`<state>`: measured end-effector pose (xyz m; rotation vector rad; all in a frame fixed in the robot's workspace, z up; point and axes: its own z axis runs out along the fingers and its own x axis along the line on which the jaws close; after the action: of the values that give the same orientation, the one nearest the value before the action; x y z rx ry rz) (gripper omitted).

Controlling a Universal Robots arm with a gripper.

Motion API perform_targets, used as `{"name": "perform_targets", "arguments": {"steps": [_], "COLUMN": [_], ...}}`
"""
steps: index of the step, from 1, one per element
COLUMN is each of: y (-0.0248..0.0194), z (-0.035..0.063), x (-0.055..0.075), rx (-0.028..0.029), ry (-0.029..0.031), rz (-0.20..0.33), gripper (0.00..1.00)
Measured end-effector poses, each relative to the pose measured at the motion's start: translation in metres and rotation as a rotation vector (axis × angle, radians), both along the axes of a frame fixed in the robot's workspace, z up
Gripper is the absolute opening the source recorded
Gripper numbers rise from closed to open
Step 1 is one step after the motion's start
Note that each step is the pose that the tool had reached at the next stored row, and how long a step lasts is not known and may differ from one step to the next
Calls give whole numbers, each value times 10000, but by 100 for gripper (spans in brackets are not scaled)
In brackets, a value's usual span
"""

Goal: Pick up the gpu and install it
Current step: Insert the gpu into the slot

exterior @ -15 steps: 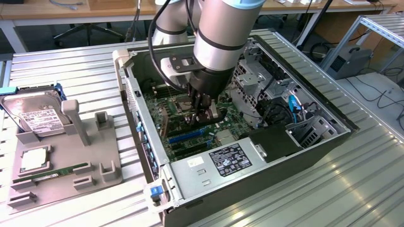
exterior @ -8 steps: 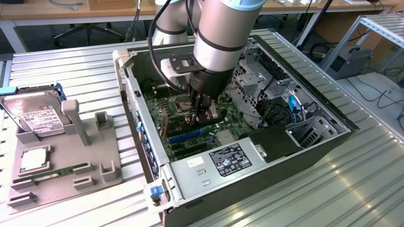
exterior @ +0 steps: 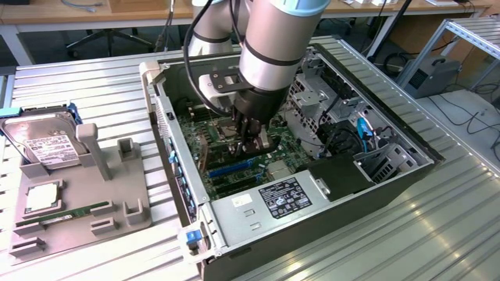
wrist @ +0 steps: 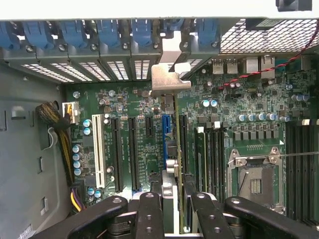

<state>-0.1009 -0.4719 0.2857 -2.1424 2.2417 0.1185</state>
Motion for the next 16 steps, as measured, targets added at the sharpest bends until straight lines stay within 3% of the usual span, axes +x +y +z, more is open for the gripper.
{"name": "perform_targets", "arguments": {"steps": [16], "y": [1], "z": [-85], "x": [-4], "rx": [-14], "ry": [1], "rz": [-43], "gripper": [27]}}
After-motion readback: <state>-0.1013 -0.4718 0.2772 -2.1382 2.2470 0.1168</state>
